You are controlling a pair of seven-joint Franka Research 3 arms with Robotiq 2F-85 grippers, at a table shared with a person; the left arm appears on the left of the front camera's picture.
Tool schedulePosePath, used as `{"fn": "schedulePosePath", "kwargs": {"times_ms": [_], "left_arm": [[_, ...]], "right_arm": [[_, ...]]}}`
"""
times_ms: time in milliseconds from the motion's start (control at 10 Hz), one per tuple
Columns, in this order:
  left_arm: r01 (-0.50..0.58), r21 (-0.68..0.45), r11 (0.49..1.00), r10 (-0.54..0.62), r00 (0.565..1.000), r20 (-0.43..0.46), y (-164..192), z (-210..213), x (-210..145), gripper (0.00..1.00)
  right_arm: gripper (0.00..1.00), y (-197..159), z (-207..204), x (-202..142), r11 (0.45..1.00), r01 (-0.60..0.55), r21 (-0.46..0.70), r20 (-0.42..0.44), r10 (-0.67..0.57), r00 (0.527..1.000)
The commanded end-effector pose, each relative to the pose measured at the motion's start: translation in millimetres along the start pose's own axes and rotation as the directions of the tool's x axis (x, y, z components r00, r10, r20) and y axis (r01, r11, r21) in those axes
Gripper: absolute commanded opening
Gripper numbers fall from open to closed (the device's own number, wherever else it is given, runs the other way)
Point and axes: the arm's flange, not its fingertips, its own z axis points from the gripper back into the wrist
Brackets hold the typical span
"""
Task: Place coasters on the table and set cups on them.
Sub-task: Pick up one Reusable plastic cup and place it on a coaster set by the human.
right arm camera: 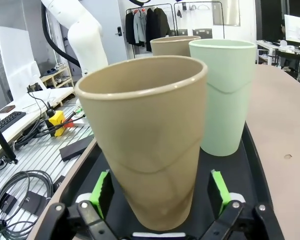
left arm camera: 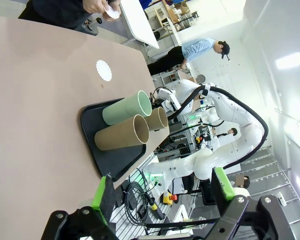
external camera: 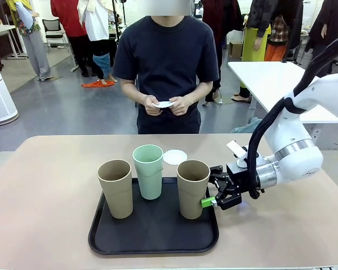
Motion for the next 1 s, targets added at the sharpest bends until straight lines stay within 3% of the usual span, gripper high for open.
{"fn": "schedulePosePath", "kwargs": {"times_ms": [0, 900], "left_arm": [[0.002, -0.016, 1.000, -0.002, 1.000, 0.007, -2, 2, 0, 1.00], [0.002, -0.016, 1.000, -0.002, 1.000, 0.007, -2, 2, 0, 1.00]], "right_arm": [[1.00, -7, -13, 0, 1.000, 0.010, -0.009, 0.007, -0.010, 1.000], [1.00, -17, -37, 4, 0.999, -0.012, 0.052, 0.011, 0.012, 1.000]]}}
